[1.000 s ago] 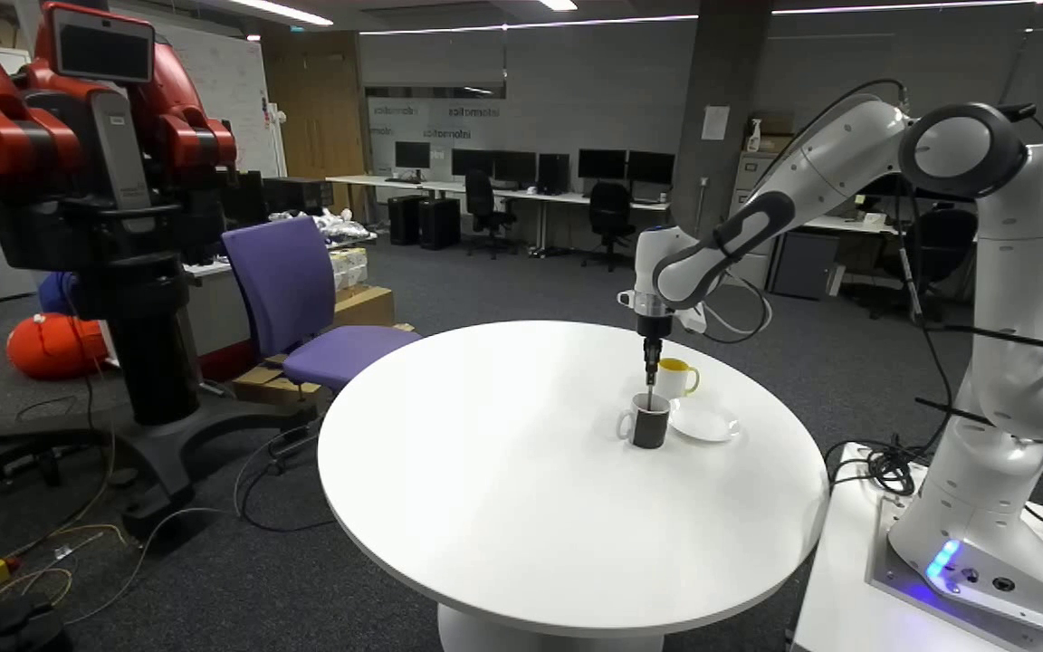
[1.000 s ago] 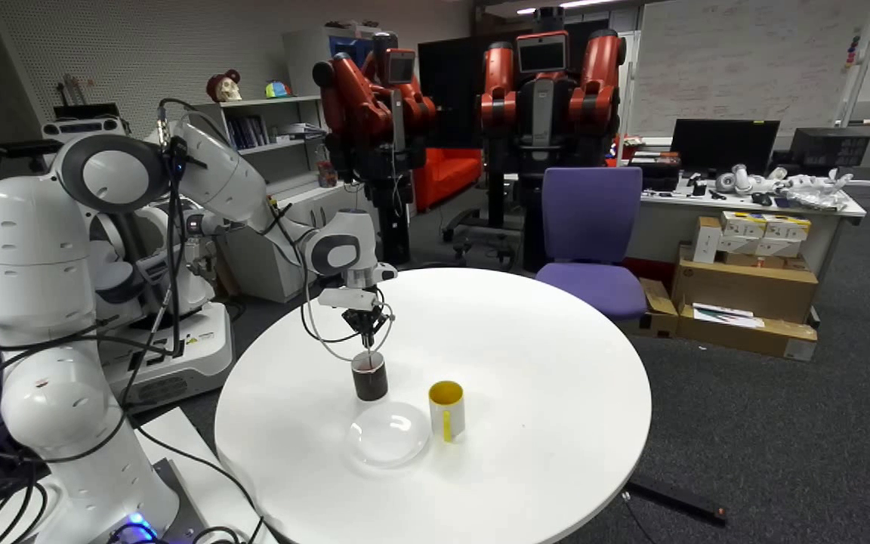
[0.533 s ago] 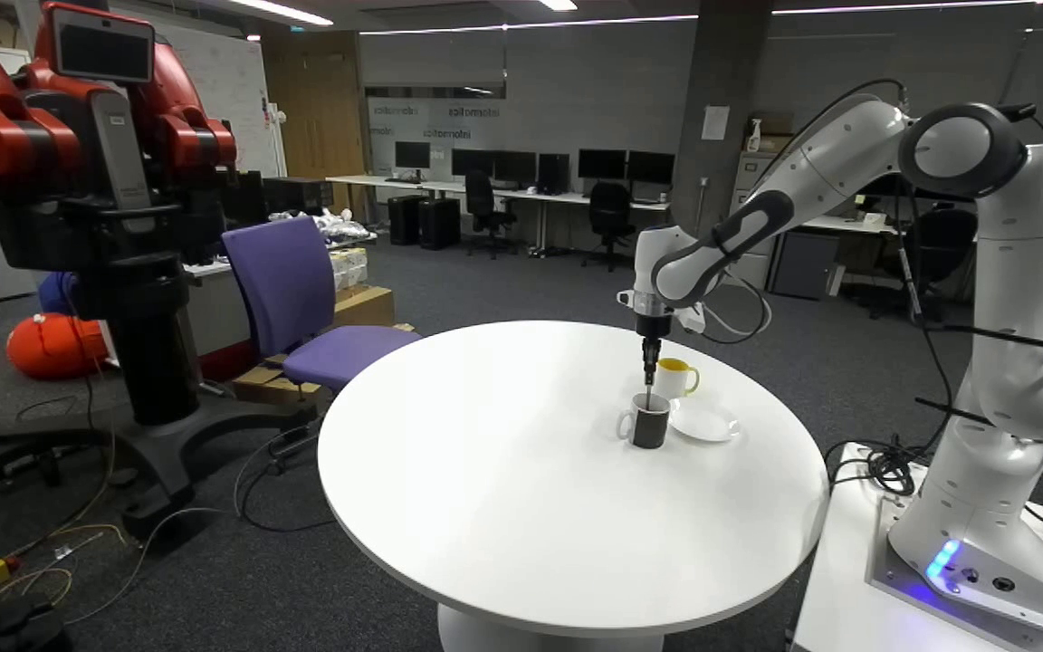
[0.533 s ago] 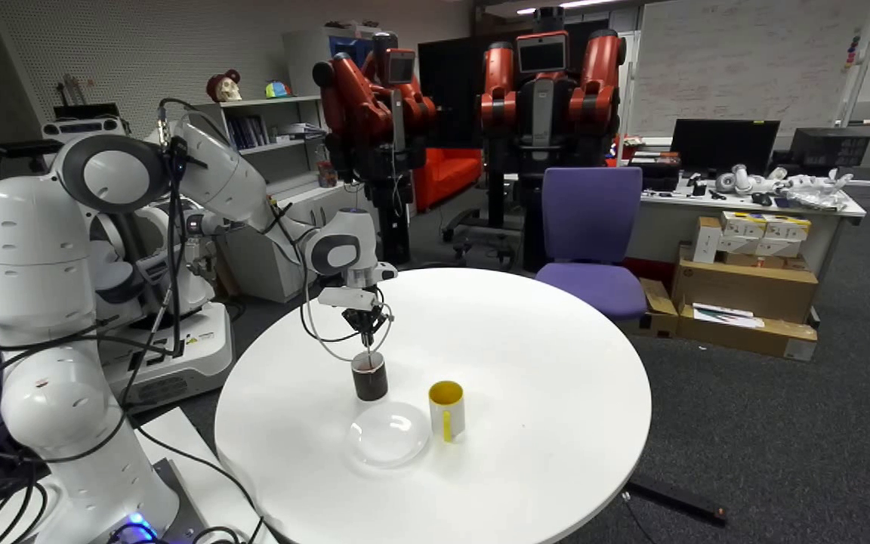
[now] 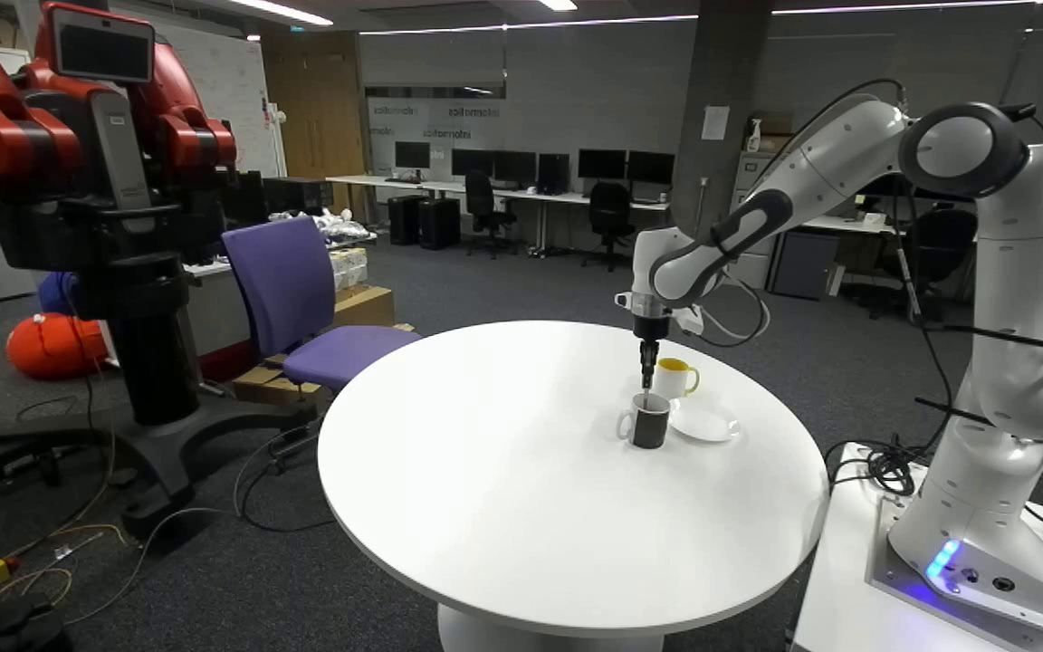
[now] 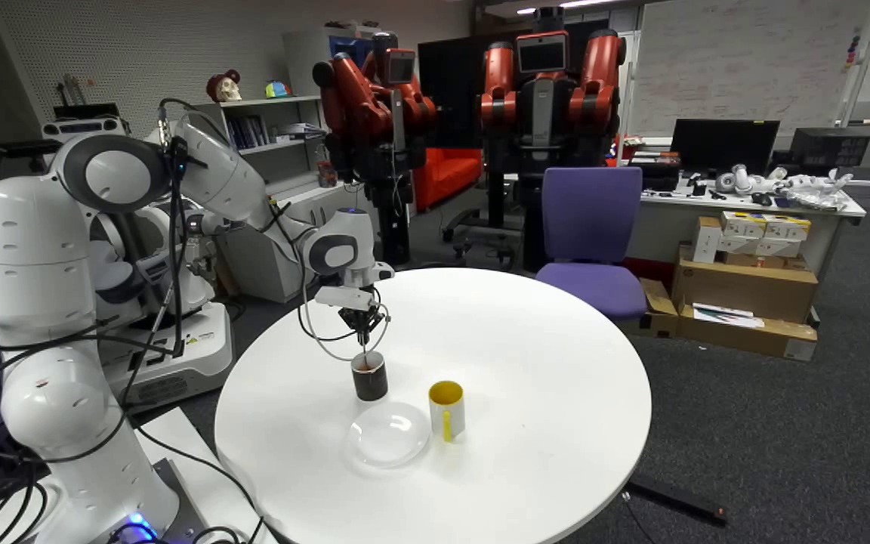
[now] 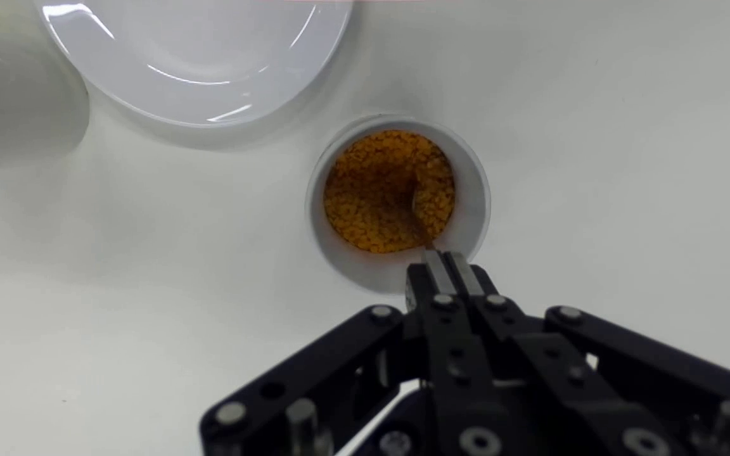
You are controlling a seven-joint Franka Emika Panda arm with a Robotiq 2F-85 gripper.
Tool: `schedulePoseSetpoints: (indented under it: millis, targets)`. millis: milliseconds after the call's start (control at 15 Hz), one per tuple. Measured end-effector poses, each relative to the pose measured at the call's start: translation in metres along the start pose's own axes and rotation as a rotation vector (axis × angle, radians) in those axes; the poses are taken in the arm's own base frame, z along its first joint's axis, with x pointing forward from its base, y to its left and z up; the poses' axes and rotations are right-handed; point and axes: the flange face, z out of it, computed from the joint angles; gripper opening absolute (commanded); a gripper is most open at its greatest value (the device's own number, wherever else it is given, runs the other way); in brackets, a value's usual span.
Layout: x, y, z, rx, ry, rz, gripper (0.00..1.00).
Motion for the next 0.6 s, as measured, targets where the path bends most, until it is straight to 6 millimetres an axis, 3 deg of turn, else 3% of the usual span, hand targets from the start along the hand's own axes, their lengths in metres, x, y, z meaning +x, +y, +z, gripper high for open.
schedulePoseSetpoints:
  millis: [600]
  targets:
    - [-0.0081, -0.0054, 0.0045, 0.021, -0.048, -0.005, 0.01]
